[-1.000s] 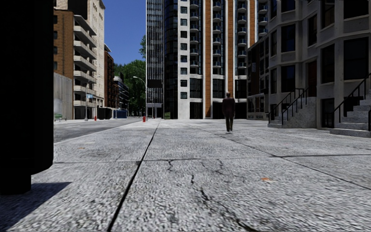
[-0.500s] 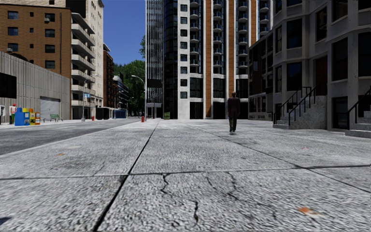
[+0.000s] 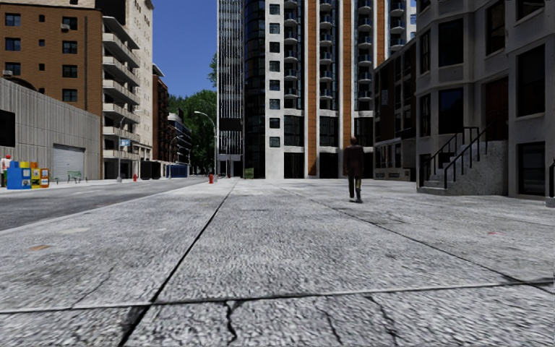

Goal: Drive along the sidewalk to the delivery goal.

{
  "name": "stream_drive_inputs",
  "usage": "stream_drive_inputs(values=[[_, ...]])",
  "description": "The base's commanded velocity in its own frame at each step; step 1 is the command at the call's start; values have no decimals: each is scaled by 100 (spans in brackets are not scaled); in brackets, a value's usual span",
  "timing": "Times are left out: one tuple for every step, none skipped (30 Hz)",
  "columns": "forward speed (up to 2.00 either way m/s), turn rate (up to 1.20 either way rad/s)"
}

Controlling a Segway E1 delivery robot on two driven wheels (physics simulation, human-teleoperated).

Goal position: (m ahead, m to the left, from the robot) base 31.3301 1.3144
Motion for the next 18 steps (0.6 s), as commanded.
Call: stream_drive_inputs(values=[[200, 0], [200, 0], [200, 0], [200, 0], [200, 0], [200, 0], [200, 0], [200, 0], [200, 0], [200, 0], [200, 0], [200, 0], [200, 0], [200, 0], [200, 0], [200, 0], [200, 0], [200, 0]])
